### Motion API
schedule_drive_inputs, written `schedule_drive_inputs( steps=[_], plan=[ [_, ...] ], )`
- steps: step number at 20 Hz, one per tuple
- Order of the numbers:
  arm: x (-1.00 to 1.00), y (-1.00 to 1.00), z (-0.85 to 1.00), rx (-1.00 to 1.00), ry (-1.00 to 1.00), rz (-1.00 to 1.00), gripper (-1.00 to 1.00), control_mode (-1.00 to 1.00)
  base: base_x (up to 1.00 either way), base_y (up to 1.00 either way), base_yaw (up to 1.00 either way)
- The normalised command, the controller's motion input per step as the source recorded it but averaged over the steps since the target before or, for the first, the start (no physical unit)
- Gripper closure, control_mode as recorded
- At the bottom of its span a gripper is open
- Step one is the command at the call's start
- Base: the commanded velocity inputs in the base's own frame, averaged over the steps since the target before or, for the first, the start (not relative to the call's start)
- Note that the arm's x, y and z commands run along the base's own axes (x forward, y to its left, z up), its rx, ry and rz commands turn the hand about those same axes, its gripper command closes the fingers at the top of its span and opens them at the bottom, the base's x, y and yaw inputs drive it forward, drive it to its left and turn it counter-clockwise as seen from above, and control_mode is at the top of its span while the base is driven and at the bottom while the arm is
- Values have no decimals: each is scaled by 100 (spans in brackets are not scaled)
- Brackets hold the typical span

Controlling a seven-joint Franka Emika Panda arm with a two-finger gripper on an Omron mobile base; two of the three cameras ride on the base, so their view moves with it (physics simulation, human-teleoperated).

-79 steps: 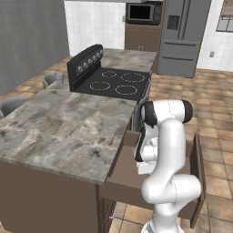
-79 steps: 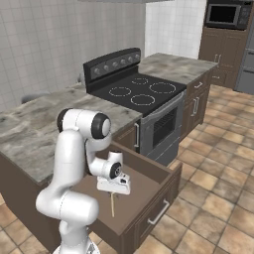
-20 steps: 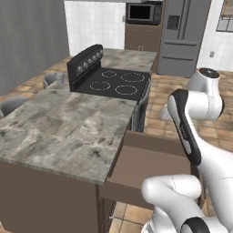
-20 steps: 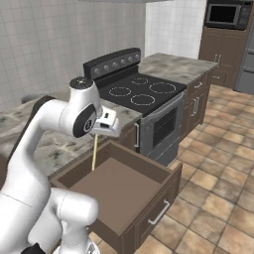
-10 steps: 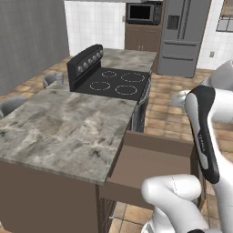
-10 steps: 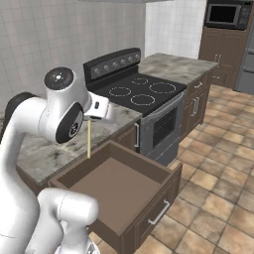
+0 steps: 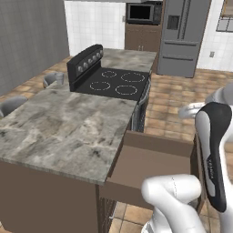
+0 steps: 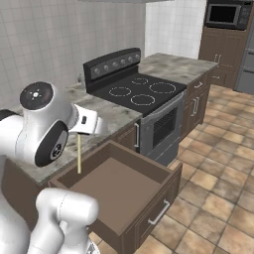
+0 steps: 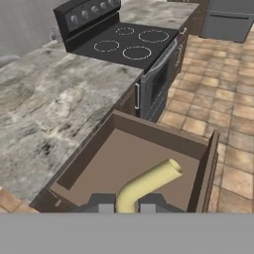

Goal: Take a straw from the drawer in front and place it inside the glass cup on the dining counter.

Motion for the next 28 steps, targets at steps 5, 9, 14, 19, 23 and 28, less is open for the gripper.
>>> schedule_drive_inputs(
  steps=[5, 9, 14, 19, 23, 28],
  plan=[
    [-48, 8, 0, -1, 0, 0, 100, 100, -20, 0, 0],
    [0, 0, 0, 0, 0, 0, 100, 100, -100, 11, 0],
    [0, 0, 0, 0, 0, 0, 100, 100, -92, 53, 0],
    [0, 0, 0, 0, 0, 0, 100, 100, -15, 100, 0],
    [0, 0, 0, 0, 0, 0, 100, 100, 3, 100, -1],
    [0, 0, 0, 0, 0, 0, 100, 100, 28, 100, -13]
  ],
)
